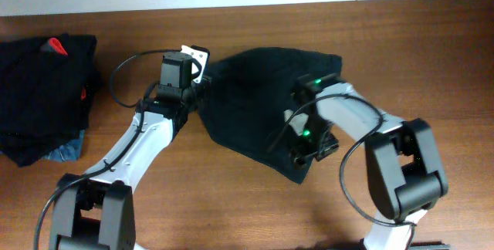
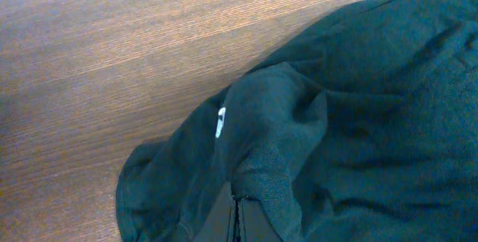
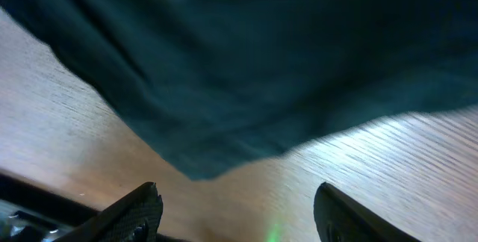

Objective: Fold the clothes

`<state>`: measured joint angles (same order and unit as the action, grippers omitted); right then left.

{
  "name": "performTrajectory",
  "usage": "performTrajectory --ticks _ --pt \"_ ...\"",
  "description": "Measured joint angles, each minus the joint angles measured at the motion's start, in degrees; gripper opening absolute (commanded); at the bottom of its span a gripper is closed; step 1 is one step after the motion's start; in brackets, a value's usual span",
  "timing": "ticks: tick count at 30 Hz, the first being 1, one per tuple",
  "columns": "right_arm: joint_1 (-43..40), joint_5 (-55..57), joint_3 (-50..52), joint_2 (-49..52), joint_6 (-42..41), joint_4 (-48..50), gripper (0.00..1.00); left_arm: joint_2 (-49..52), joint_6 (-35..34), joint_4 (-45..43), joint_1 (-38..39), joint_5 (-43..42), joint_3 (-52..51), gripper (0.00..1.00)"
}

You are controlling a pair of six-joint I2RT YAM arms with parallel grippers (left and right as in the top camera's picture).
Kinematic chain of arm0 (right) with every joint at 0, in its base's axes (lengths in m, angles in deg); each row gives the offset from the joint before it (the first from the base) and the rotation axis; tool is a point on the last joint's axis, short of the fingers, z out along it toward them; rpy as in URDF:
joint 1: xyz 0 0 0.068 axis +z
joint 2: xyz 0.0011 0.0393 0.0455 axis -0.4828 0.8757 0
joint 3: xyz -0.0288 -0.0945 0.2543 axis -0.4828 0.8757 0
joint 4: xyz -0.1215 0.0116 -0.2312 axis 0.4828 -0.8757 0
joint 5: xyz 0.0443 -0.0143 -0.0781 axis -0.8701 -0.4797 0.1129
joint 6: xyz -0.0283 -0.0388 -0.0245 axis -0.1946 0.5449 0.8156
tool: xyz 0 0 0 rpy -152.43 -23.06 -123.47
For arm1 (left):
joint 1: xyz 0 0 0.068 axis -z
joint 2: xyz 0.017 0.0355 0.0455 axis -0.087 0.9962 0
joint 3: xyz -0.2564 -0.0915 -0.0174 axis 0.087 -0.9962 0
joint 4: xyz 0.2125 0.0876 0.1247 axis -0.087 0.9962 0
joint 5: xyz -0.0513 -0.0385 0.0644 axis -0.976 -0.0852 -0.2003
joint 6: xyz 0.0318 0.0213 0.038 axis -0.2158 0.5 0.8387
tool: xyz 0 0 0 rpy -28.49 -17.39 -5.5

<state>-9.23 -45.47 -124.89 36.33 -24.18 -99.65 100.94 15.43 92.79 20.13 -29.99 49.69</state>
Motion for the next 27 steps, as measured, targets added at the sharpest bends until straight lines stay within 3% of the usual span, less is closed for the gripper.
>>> performTrajectory --ticks 9,11,13,19,21,23,27 --pt "9.2 4.2 3.1 0.0 -1.2 5.4 0.82 0.0 0.0 0.0 0.0 0.0 0.0 0.0" --pt "9.7 4.5 4.2 0.0 -1.3 6.2 0.8 0.0 0.0 0.0 0.0 0.0 0.0 0.0" --pt "9.7 4.8 4.5 -0.2 -1.6 6.9 0.7 0.0 0.0 0.0 0.0 0.0 0.0 0.0" --pt "9.7 6.1 5.3 -0.6 -2.4 8.0 0.68 0.0 0.0 0.0 0.0 0.0 0.0 0.0" --pt "9.7 6.3 6.6 -1.6 -2.4 9.4 0.57 0.0 0.0 0.0 0.0 0.0 0.0 0.0" --pt "9.6 7.5 7.7 -2.4 -2.4 10.7 0.3 0.0 0.0 0.0 0.0 0.0 0.0 0.0" --pt "9.5 9.0 8.1 -2.5 -2.5 11.2 0.11 0.0 0.0 0.0 0.0 0.0 0.0 0.0"
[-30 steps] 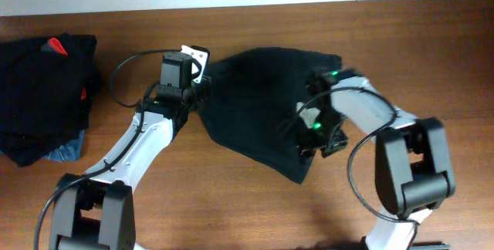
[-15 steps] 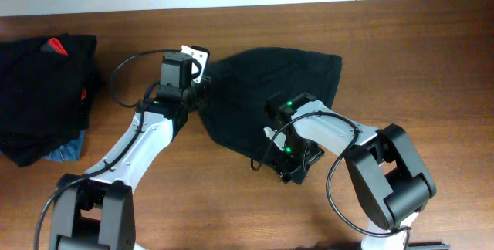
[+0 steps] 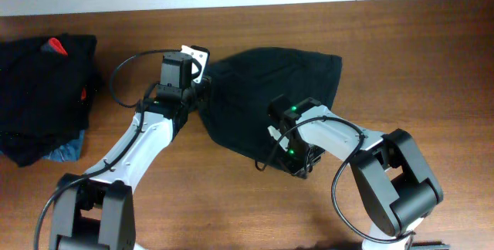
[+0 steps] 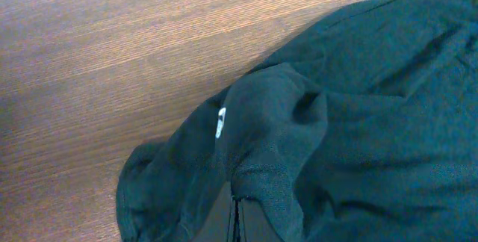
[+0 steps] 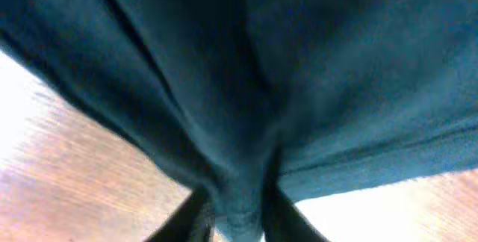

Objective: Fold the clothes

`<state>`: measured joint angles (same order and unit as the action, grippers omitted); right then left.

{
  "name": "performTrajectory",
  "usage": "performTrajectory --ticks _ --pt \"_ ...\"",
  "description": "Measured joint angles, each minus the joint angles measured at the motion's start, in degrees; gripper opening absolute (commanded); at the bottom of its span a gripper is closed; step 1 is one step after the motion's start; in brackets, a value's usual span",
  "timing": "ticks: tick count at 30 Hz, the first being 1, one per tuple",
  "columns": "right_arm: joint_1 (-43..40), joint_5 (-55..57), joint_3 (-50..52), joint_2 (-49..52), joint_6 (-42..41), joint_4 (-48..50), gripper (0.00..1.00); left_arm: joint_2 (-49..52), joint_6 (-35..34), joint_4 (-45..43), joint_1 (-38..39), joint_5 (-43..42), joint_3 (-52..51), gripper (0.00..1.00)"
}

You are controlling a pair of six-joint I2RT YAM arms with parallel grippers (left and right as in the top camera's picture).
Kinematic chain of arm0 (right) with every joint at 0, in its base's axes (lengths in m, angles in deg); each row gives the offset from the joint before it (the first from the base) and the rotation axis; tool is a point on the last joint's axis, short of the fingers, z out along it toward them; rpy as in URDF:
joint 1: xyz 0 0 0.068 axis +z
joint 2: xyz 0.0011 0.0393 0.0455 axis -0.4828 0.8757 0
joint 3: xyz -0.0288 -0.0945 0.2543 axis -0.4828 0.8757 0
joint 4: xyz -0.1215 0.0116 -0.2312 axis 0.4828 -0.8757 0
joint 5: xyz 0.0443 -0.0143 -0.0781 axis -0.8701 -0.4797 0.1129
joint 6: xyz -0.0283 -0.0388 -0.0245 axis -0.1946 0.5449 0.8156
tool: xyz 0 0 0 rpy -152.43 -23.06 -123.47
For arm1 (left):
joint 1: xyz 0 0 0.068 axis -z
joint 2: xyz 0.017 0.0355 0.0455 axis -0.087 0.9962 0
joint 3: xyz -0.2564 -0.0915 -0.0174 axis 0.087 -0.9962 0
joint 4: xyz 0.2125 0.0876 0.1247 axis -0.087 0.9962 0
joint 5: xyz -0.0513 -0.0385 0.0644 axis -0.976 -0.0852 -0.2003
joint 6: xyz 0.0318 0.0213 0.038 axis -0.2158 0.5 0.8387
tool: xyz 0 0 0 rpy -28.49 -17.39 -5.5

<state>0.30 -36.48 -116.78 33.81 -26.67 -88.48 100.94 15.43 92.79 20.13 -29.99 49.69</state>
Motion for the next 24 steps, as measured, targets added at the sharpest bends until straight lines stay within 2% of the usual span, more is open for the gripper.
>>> performTrajectory --ticks 1,8,12,13,14,18,21,24 --pt "0.0 0.0 0.0 0.0 0.2 0.0 0.04 0.0 0.0 0.0 0.0 0.0 0.0 0.0" --pt "-0.4 -0.1 -0.1 -0.1 -2.4 0.2 0.04 0.0 0.0 0.0 0.0 0.0 0.0 0.0" --pt "-3.9 0.8 -5.9 0.5 -5.5 -0.3 0.04 0.0 0.0 1.5 0.0 0.0 0.0 0.01" --pt "-6.0 1.2 -9.8 0.5 -5.9 -1.3 0.04 0.0 0.0 1.9 0.0 0.2 0.0 0.06" --pt "-8.3 1.7 -13.9 0.4 -6.1 -2.3 0.04 0.0 0.0 2.7 0.0 0.9 0.0 0.19" --pt "-16.4 2.3 -26.2 0.3 -6.4 -6.1 0.04 0.0 0.5 6.0 0.0 6.6 0.0 0.4" --pt "-23.3 2.9 -30.3 -0.1 -6.5 -7.9 0.04 0.0 0.6 7.8 0.0 9.5 0.0 0.43" --pt "-26.6 3.2 -30.3 -0.1 -6.6 -10.1 0.04 0.0 0.6 9.2 0.0 10.8 0.0 0.5"
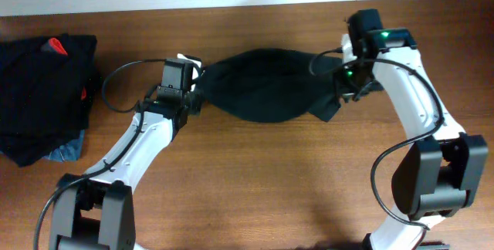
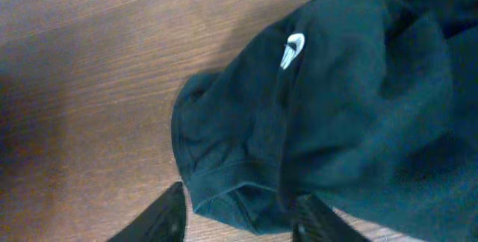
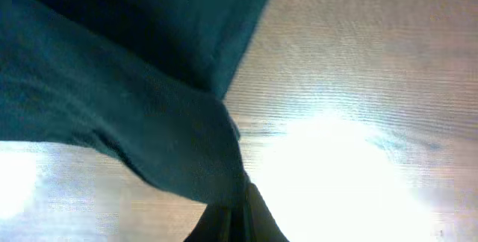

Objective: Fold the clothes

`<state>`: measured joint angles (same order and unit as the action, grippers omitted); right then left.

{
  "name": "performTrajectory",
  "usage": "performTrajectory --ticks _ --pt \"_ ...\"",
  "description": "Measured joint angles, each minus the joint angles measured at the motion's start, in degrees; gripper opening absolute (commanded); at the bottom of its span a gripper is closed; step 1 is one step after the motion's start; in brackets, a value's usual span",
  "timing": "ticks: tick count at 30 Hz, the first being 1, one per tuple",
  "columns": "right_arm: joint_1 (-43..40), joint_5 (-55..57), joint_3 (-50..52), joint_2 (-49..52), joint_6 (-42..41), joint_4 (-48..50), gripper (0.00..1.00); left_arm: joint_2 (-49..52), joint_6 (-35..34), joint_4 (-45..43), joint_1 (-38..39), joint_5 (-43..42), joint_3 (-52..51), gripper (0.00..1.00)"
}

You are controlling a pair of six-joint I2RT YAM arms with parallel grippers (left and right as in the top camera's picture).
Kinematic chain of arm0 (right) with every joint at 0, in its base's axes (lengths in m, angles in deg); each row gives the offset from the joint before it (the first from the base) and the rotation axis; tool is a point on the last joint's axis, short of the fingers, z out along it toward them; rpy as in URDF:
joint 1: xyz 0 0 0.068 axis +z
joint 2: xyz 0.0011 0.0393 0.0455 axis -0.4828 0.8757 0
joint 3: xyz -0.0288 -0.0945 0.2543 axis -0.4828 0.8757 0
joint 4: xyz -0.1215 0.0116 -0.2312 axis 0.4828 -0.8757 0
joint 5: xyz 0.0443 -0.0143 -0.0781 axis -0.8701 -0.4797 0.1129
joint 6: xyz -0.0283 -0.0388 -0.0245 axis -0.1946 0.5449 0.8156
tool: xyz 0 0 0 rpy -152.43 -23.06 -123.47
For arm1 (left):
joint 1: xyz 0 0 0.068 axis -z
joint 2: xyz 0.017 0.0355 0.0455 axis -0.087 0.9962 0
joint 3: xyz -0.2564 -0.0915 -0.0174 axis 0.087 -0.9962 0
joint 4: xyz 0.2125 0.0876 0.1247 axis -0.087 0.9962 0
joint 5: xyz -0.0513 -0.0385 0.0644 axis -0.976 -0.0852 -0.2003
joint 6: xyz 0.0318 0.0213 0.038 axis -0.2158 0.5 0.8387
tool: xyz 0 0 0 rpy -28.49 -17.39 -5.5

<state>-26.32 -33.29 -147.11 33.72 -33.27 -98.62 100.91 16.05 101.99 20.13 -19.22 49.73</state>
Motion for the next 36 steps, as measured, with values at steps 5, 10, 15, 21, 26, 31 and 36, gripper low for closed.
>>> performTrajectory --ticks 5,10,15,21,26,31,36 --pt "-1.6 0.0 0.0 0.0 -0.5 0.0 0.04 0.0 0.4 3.3 0.0 -0.3 0.0 0.66" --pt "-1.1 -1.2 -4.0 -0.6 2.3 -1.9 0.04 0.0 0.4 3.7 0.0 -4.5 0.0 0.79" --pt "1.3 -1.9 -15.8 -6.4 3.8 -4.8 0.04 0.0 0.5 3.7 0.2 -6.6 0.0 0.83" --pt "2.3 -2.0 -22.3 -9.3 5.2 -4.4 0.04 0.0 0.4 0.9 3.2 -19.6 0.0 0.85" --pt "4.2 -2.0 -22.6 -9.2 7.1 -2.2 0.04 0.0 0.4 -3.2 10.9 -26.1 0.0 0.87" --pt "5.7 -1.7 -31.4 -8.7 8.6 -0.5 0.04 0.0 0.4 -5.0 17.9 -28.0 0.0 0.87" --pt "5.7 -1.3 -37.8 -8.9 8.6 -0.3 0.04 -0.3 0.4 -6.2 20.6 -28.0 0.0 0.85"
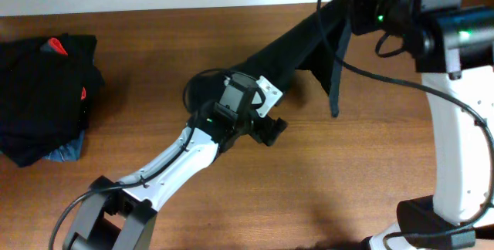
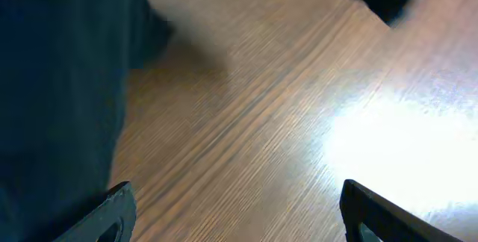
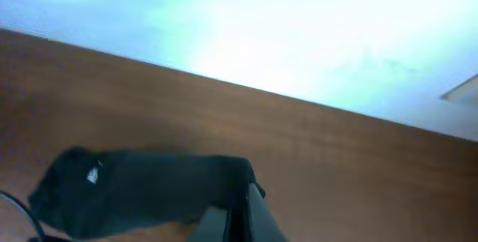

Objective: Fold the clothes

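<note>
A black garment (image 1: 301,48) hangs in the air as a long band, slanting from the upper right down toward the table's middle. My right gripper (image 1: 345,17) is raised high and shut on its upper end; the right wrist view shows the closed fingers (image 3: 240,219) with the cloth (image 3: 142,190) dangling below them over the table. My left gripper (image 1: 272,129) sits low at the table's middle beside the garment's lower end. It is open, with bare wood between its fingers (image 2: 113,206), and dark cloth (image 2: 60,85) is just to its left.
A pile of dark clothes (image 1: 42,88), showing a red patch and some blue denim, lies at the table's left end. The brown wooden table (image 1: 231,204) meets a white wall along its far edge.
My right gripper has risen from table level at the far right to high in the air, lifting the garment off the table. My open left gripper has moved right, to the table's middle.
My left gripper was shut on the garment's left edge while the right stood open at its near edge. The right then shut on that edge and took it to the far right, and the left opened. Now the garment hangs from the right gripper.
</note>
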`<state>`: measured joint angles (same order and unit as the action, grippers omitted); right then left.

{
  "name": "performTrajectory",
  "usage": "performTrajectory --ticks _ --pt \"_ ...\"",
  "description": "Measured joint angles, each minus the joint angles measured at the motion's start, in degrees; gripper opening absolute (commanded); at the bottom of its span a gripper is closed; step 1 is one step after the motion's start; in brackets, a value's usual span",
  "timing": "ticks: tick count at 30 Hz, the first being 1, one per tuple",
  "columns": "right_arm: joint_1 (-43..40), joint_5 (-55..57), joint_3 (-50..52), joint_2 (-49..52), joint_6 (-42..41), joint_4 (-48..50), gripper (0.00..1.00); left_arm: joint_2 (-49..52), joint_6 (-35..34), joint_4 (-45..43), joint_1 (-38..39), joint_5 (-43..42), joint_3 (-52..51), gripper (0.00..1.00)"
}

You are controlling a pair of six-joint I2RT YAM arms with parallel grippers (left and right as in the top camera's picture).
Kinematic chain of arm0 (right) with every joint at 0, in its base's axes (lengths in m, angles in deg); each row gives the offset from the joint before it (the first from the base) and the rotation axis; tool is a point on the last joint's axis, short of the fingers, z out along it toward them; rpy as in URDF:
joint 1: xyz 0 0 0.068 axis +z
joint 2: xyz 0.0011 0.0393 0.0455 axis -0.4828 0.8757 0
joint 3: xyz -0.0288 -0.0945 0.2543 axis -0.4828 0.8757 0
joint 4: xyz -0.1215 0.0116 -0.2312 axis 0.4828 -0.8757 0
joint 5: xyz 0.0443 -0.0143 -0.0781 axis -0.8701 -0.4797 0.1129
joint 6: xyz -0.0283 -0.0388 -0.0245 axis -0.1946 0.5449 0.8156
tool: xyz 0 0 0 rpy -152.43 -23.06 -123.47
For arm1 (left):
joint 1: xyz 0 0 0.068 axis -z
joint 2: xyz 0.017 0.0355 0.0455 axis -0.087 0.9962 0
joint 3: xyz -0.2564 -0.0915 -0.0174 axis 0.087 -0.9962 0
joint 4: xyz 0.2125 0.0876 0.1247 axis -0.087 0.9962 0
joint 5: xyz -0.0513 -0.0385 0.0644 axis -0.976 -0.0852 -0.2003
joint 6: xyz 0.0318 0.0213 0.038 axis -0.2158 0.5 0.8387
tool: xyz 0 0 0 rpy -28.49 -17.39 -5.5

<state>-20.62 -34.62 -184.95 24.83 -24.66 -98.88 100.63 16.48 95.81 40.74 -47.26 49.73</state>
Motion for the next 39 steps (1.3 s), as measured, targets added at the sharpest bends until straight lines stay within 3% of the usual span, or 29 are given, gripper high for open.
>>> performTrajectory --ticks 4,9,17,26,39 --pt "0.0 -0.1 -0.8 0.0 0.0 0.0 0.04 -0.1 0.0 -4.1 2.8 0.0 0.0 0.78" --pt "1.2 -1.8 -2.7 0.0 -0.1 -0.4 0.04 -0.5 0.0 -8.8 5.3 0.7 0.0 0.78" --pt "6.3 -3.1 -14.0 0.1 0.0 -0.5 0.04 -0.6 0.0 -13.7 5.4 2.1 0.0 0.78" --pt "8.5 -3.1 -15.9 0.1 -0.1 -1.2 0.04 -0.8 -0.3 -21.6 5.4 2.3 0.0 0.78" --pt "13.3 -3.0 -15.9 0.1 -1.4 0.9 0.04 -0.9 -8.3 -23.3 5.4 4.2 0.0 0.78"
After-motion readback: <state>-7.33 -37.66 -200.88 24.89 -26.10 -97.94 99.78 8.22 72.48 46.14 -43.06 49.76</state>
